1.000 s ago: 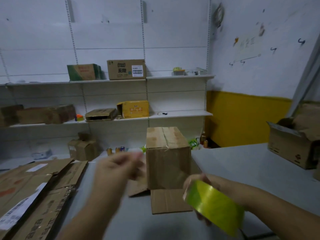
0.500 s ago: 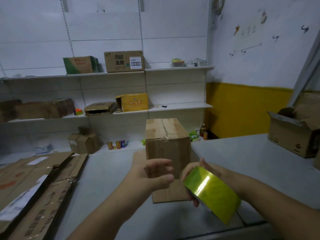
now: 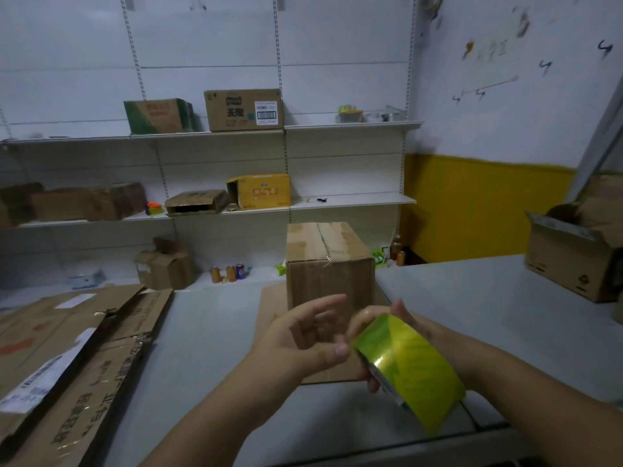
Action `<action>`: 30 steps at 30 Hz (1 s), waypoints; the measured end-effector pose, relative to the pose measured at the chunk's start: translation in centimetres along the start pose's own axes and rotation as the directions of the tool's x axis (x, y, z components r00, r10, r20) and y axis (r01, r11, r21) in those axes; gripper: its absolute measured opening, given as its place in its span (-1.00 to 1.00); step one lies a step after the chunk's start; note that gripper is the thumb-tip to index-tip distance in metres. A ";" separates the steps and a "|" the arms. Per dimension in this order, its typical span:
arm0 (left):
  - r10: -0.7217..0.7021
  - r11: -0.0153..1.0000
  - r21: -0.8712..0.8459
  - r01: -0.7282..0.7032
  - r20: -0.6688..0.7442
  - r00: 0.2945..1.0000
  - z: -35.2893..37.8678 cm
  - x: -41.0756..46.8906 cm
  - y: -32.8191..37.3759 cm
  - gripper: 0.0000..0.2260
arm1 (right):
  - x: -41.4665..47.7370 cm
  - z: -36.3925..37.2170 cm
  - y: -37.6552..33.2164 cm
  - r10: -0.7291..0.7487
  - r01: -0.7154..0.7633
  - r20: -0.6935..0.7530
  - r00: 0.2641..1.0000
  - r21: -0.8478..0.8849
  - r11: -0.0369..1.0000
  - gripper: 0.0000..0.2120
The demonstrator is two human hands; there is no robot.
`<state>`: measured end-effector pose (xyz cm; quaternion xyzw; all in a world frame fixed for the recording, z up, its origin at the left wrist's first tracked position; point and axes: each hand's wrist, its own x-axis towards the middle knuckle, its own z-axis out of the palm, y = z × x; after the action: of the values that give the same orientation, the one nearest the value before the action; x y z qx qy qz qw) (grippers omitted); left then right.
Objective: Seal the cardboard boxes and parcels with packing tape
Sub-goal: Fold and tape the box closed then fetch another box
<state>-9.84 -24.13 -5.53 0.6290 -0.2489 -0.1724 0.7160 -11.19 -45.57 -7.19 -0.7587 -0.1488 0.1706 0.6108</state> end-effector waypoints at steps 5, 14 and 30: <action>0.025 0.999 0.042 -0.016 -0.217 0.976 0.3 0.4 -0.2 -0.80 | 1.1 -0.9 0.9 0.017 -0.016 0.001 1.000 0.232 0.973 -0.18; -0.001 0.999 0.038 0.004 -0.064 0.998 0.4 0.5 -0.1 -0.67 | 0.7 -0.4 0.8 -0.002 0.003 -0.126 0.992 0.001 1.000 -0.12; 0.100 0.902 0.429 -0.050 -0.094 0.991 -0.5 0.6 0.9 -0.90 | 0.4 0.3 0.0 -0.102 0.091 -0.030 0.994 -0.251 0.964 -0.23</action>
<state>-9.13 -23.97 -4.62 0.7689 -0.2633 -0.0500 0.5805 -11.01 -45.11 -7.33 -0.8249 -0.1927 0.1043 0.5211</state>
